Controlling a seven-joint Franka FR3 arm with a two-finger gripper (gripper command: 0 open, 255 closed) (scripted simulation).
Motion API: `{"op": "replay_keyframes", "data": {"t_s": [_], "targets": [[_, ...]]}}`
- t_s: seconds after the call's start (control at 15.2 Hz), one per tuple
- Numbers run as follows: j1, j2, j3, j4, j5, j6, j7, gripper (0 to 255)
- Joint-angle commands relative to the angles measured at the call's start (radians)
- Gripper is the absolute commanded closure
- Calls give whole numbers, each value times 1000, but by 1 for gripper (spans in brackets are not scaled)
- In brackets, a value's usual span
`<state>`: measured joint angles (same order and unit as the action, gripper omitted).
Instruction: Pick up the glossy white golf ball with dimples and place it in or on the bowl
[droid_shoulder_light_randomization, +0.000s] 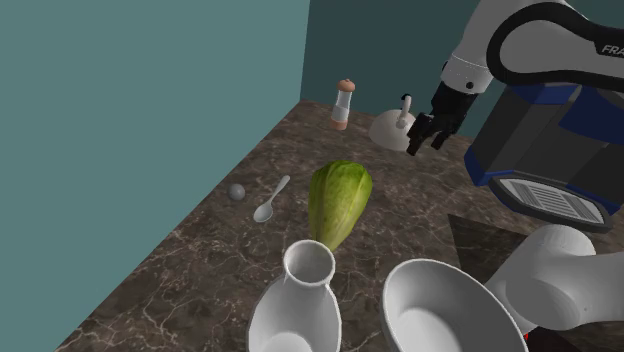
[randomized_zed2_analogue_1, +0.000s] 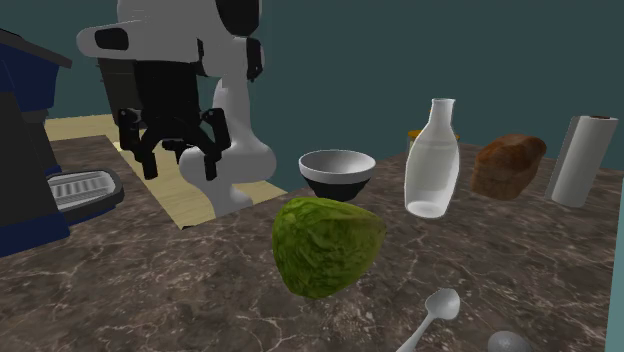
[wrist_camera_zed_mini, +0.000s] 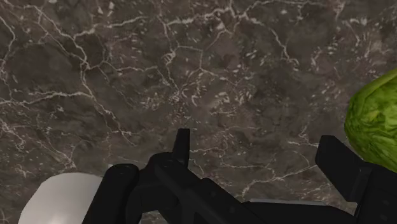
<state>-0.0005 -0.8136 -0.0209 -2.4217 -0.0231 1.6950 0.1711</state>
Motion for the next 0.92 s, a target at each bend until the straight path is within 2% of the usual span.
{"op": "replay_keyframes", "data": {"t_s": [0.0,0.46,0.86], "targets": [[0,0,0,0,0,0,0,0],[43,181,137,80,59,86,147,0],[64,366,245,196,70,142,273,0]]}}
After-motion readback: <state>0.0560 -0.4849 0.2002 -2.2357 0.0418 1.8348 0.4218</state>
